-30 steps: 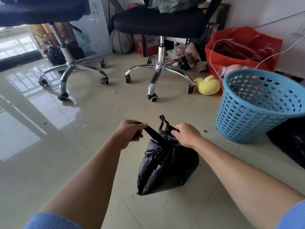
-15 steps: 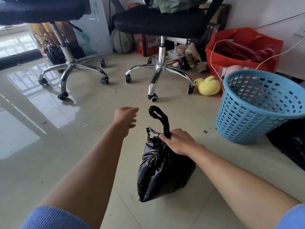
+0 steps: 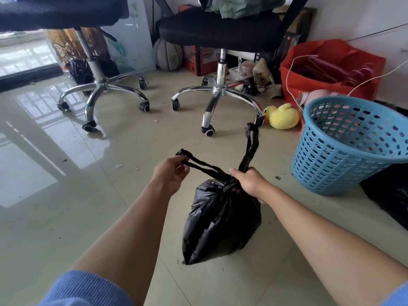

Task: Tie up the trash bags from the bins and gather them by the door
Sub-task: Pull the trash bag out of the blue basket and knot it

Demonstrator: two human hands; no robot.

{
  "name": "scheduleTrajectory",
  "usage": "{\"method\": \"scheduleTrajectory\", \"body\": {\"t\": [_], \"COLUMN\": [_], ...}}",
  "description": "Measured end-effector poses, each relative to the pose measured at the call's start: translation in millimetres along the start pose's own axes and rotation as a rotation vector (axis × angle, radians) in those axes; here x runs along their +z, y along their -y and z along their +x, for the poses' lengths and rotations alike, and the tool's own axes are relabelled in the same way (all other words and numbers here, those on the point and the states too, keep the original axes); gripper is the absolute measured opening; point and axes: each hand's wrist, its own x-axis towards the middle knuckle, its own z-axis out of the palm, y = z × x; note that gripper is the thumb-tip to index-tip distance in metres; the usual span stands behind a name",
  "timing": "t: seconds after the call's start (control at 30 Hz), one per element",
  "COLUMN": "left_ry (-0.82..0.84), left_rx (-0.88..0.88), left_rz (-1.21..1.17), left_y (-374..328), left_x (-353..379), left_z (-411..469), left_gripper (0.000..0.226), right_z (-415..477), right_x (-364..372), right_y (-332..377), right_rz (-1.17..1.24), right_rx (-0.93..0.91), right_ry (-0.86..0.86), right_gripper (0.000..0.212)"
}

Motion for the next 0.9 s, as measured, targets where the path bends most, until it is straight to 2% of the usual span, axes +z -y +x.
{"method": "scheduleTrajectory", "body": {"t": [0.07,0.2,0.23,0.3,0.37,0.53,0.6,0.7,0.8,0.9], "left_ry": [0.084,0.339,0.372,0.384,0.356,0.303,0.298,0.332,0.378,0.456], "left_rx": [-0.004,-0.064,-0.054,0.011,0.051,0.093,0.104,0.093,0.077,0.057], "left_rz": [0.197,0.723,0.823,1.008,1.098,1.144,1.135,1.130,1.189,1.237], "left_y": [7.6,29.9,35.4,40.6,40.5,40.6,37.7,34.2,35.3,36.6], "left_x": [-2.7,3.0,6.1,10.8,11.3,7.2,7.8,12.4,21.4,30.3], "left_z": [-6.9,-18.9,-19.1,-16.4,-12.6,-10.3,-8.1,-8.1,-11.8,-14.4], "left_gripper": [0.003,0.042,0.044,0.024,0.004,0.014,0.015,0.003,0.011,0.007], "right_z": [-3.7,-3.1,-3.1,-3.6,-4.3,-10.2,-9.5,-4.5,0.2,-0.8], "right_x": [-8.5,-21.9,-23.7,-27.3,-30.7,-37.5,-35.5,-28.4,-20.6,-17.0], "right_y": [2.5,1.2,1.8,3.5,4.1,4.7,4.8,1.9,-0.2,-3.4], "right_rz": [0.177,0.485,0.511,0.513,0.500,0.514,0.476,0.271,-0.029,-0.399], "right_rx": [0.120,0.262,0.264,0.242,0.213,0.159,0.139,0.053,-0.100,-0.232], "right_ry": [0.059,0.223,0.261,0.336,0.410,0.533,0.456,0.173,-0.142,-0.309], "right_gripper": [0.030,0.024,0.027,0.038,0.040,0.017,0.005,0.021,0.023,0.024]}}
